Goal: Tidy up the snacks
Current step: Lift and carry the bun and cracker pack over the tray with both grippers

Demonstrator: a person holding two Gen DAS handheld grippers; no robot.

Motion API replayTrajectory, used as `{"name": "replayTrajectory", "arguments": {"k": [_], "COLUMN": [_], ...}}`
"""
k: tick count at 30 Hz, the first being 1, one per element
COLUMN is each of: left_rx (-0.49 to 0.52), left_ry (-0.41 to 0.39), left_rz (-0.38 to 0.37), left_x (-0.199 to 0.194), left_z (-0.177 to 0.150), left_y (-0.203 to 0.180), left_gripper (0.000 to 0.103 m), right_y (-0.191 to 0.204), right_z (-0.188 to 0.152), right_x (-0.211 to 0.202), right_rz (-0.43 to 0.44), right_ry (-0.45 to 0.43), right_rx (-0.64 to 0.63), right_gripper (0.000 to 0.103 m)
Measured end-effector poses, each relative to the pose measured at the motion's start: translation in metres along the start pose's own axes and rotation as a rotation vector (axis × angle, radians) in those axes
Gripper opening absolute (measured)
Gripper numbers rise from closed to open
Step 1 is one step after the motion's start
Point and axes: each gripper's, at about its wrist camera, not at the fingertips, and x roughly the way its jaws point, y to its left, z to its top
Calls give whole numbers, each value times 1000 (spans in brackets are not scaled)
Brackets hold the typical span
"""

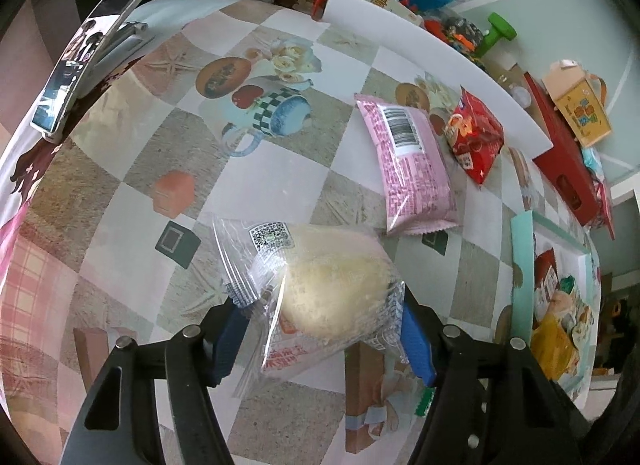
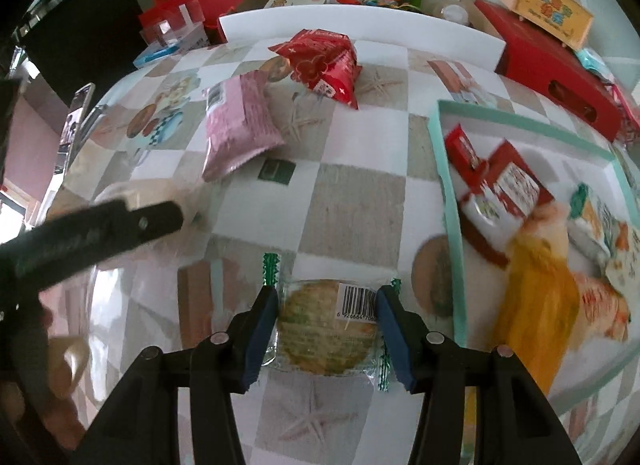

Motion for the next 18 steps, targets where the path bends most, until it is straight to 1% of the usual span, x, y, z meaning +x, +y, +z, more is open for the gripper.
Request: {"name": "replayTrajectory", "arguments": {"k": [6, 10, 15, 18], "left_rx": [40, 52, 68, 75], "left_ry": [6, 3, -5, -9], "left_rz": [17, 33, 64, 78], "left_x": [6, 5, 3, 7], "left_z": [1, 1, 0, 4], "left_y": [-14, -15, -15, -22], "left_gripper": [70, 70, 70, 70], "right_y": [-1, 4, 15, 19], "right_z": [-12, -12, -15, -17], "right_x": [-4, -3, 0, 0], "right_rz": [-5, -21, -74, -95], "right_ry": [-49, -62, -65, -71], "right_rx": [-5, -44, -118, -144], "right_gripper": [54, 56, 58, 59]}}
